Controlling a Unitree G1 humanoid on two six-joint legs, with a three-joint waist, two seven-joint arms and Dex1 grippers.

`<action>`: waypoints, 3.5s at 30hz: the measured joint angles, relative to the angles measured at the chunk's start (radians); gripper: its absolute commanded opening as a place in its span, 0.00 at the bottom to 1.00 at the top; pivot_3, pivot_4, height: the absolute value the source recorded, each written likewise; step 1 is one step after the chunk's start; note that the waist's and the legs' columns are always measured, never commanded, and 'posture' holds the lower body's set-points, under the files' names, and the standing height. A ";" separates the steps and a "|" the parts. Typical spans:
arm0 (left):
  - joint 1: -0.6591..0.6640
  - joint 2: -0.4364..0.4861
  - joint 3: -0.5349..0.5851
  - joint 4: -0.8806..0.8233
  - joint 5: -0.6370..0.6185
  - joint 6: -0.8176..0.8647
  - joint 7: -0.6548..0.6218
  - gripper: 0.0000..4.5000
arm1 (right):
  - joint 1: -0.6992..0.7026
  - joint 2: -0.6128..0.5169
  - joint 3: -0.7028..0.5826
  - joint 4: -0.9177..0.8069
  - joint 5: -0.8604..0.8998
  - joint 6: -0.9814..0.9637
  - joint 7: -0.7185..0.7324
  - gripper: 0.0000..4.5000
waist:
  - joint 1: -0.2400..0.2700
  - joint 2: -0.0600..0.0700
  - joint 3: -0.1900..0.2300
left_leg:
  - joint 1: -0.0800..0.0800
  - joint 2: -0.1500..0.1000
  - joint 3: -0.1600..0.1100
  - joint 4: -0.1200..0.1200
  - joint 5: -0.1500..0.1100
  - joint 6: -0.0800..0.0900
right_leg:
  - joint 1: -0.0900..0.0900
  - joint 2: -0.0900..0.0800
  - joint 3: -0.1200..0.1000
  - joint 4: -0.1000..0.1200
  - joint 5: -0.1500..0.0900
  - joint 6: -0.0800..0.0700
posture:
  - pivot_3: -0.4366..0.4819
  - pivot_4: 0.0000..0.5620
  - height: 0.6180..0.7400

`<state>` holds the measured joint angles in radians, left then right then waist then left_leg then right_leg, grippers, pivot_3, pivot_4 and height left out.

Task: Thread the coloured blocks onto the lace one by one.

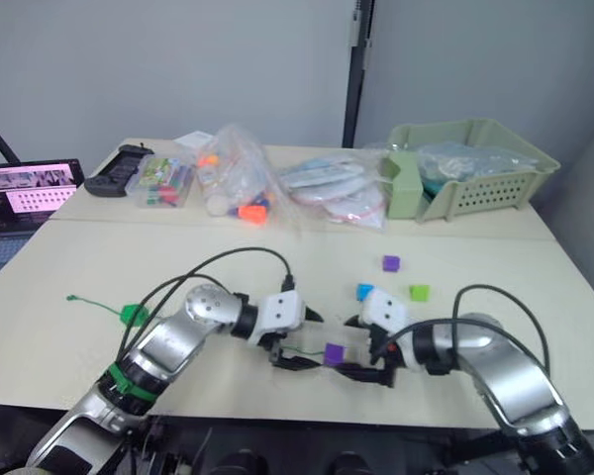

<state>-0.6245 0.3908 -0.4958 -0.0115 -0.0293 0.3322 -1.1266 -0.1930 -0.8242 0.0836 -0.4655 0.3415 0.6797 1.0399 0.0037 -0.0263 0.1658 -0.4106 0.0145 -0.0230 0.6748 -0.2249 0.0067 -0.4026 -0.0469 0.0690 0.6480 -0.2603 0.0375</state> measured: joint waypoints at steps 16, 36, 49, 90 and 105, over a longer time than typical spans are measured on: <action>-0.030 -0.081 -0.090 0.145 0.068 -0.049 -0.001 0.36 | 0.084 -0.041 -0.010 0.014 -0.015 -0.068 -0.034 1.00 | -0.016 0.000 0.000 | 0.001 0.001 0.000 0.000 0.000 0.000 | 0.000 0.001 0.000 0.001 0.000 0.000 | 0.48 0.27 1.00; -0.006 -0.034 -0.075 0.106 0.066 -0.065 -0.013 0.27 | 0.056 0.012 0.075 0.201 -0.090 -0.261 0.010 0.00 | -0.019 0.000 0.000 | 0.002 0.001 0.000 0.000 0.000 0.000 | 0.000 0.002 0.000 0.001 0.000 0.000 | 0.48 0.27 1.00; 0.092 0.356 0.132 0.133 -0.047 -0.230 -0.180 0.27 | -0.058 -0.024 0.139 0.148 -0.108 -0.215 0.067 0.00 | -0.045 0.000 0.000 | 0.006 0.004 0.000 -0.006 0.000 0.000 | -0.001 0.002 0.001 0.002 0.000 -0.002 | 0.48 0.27 1.00; 0.095 0.454 0.341 0.045 -0.193 -0.084 -0.301 0.99 | -0.241 0.036 0.236 0.220 -0.157 -0.164 0.102 0.00 | -0.025 0.000 0.000 | 0.005 0.002 0.002 -0.007 0.000 0.000 | -0.004 -0.001 0.000 0.007 -0.001 -0.003 | 0.48 0.27 1.00; 0.109 0.122 0.099 -0.020 -0.066 -0.006 -0.021 0.99 | -0.293 0.080 0.299 0.220 -0.201 -0.099 0.081 0.00 | -0.019 -0.001 0.001 | 0.004 0.002 0.000 -0.004 0.000 0.000 | -0.004 0.001 0.000 0.009 -0.001 -0.003 | 0.48 0.27 1.00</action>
<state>-0.5154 0.5129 -0.3966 -0.0313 -0.0949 0.3259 -1.1480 -0.4858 -0.7441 0.3828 -0.2460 0.1401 0.5812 1.1211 -0.0154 -0.0273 0.1665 -0.4066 0.0164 -0.0230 0.6712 -0.2249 0.0067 -0.4061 -0.0455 0.0693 0.6567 -0.2614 0.0345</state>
